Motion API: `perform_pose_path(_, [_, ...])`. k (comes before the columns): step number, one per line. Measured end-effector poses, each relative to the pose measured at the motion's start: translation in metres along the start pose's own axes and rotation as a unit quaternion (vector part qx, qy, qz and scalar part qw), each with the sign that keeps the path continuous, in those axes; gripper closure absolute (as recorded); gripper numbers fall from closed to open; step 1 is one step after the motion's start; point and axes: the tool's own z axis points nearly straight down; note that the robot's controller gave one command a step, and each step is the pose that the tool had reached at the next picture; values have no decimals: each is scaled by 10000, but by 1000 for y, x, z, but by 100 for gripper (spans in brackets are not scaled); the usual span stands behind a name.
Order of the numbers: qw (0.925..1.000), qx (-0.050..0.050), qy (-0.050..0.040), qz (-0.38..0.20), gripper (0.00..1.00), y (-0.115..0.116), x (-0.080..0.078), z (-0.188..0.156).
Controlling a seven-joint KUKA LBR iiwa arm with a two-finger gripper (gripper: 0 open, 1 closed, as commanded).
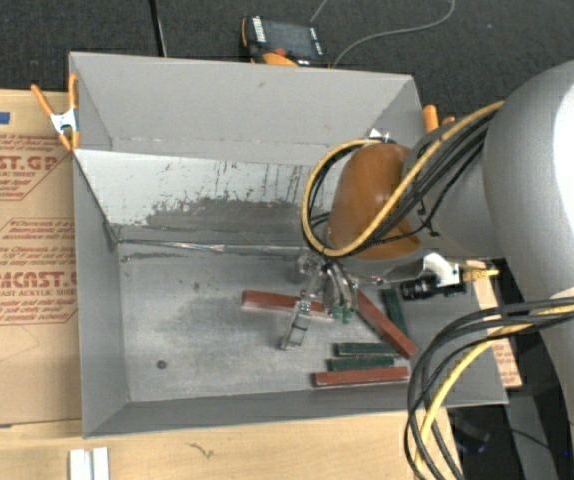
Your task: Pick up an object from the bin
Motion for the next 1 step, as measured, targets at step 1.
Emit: perform_pose_path(1, [10000,-8,-27,-1,0,1,0,0])
